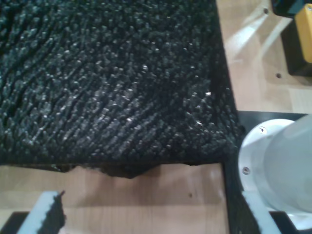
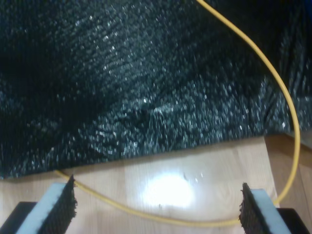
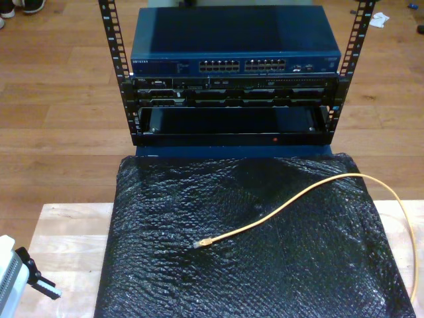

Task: Grab the cable and plug it in

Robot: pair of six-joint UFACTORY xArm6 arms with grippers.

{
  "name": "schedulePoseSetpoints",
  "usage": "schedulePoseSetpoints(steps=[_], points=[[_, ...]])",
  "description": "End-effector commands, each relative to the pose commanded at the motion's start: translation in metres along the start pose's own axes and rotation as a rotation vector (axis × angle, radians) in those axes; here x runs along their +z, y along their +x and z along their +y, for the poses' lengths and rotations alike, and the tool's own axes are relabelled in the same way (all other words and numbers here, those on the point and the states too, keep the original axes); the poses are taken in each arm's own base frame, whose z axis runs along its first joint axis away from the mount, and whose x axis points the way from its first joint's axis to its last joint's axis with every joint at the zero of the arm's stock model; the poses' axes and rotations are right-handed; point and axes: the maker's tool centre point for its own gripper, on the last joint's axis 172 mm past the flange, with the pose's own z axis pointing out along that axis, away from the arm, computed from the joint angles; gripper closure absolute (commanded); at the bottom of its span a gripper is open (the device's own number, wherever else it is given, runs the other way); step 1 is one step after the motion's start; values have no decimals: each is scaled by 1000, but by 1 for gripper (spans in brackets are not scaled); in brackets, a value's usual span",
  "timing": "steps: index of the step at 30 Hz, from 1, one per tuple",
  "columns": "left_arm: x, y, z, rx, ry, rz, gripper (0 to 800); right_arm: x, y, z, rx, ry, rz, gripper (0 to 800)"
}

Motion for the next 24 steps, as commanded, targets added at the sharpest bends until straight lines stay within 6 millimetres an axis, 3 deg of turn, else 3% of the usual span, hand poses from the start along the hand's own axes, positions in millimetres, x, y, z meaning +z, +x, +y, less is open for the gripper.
schedulePoseSetpoints(steps=[5,13,24], points=[[5,0,3,-5,-8,8,0,14,17,12,-30,6,-24,4],[8,-4,2,-8,0,0,0,48,68,32,-86,27,-62,4],[9,-4,2,-10,0,1,0,86,125,38,-144,48,-86,4]])
